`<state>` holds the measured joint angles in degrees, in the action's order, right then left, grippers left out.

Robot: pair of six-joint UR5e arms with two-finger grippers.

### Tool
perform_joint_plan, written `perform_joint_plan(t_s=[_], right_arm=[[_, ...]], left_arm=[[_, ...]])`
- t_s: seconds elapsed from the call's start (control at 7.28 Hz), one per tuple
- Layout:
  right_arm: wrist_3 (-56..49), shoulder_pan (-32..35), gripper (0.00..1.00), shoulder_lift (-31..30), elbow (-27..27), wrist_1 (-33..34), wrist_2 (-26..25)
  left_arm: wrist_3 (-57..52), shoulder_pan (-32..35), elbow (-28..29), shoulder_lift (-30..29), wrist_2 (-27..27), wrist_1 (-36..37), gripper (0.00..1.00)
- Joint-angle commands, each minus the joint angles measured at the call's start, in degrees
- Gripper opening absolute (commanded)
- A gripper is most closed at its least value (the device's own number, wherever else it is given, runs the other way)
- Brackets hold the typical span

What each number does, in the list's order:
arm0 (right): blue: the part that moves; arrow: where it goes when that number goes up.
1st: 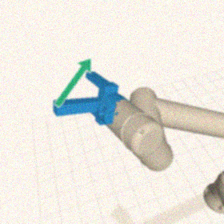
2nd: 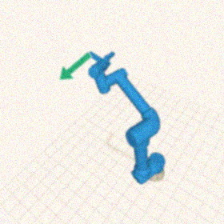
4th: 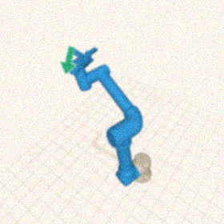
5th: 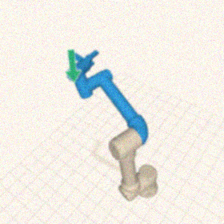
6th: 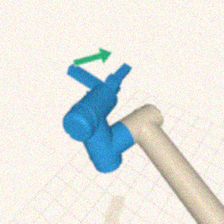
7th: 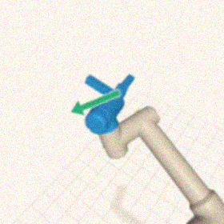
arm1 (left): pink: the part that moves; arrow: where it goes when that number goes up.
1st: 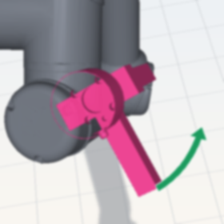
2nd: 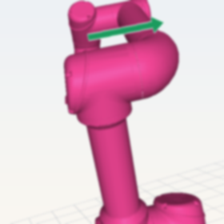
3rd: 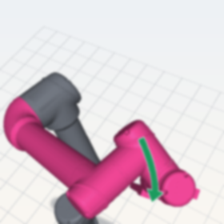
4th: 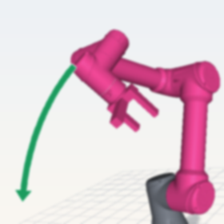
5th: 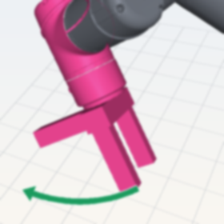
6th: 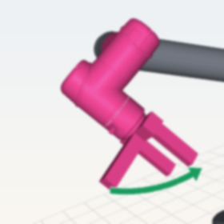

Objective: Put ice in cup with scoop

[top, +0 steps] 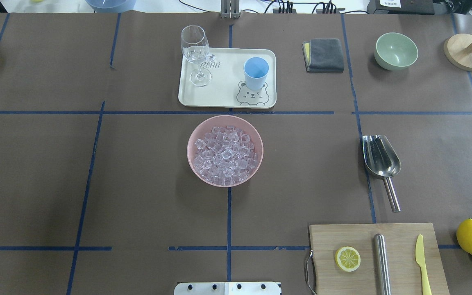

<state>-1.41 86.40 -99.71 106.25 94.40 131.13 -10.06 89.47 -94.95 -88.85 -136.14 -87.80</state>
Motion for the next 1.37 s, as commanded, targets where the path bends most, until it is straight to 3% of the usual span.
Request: perform_joint_plan(t_s=[0.0,0.41,0.55,1.24], right_arm=[[-0.17,0.0,1.0,-0.04,1.31,-0.09,0.0],[0.0,-0.17,1.0,-0.04,2.65,-2.72,0.52],[0.52,-1.83,1.0,-0.04,2.56,-2.82,1.31],[4.22,-2.46,1.0,1.54,1.15,-4.74,1.32]], left_arm=[[-0.05,-0.09,0.2,-0.01,0.0,-0.27,1.0],[-0.13,0.0,-1.38,-0.7,1.13,-0.45,1.0],[-0.05,-0.09,-1.64,-1.06,4.54,-0.45,1.0],[0.31,-0.35,-2.78,-5.98,4.13,-0.71,1.0]])
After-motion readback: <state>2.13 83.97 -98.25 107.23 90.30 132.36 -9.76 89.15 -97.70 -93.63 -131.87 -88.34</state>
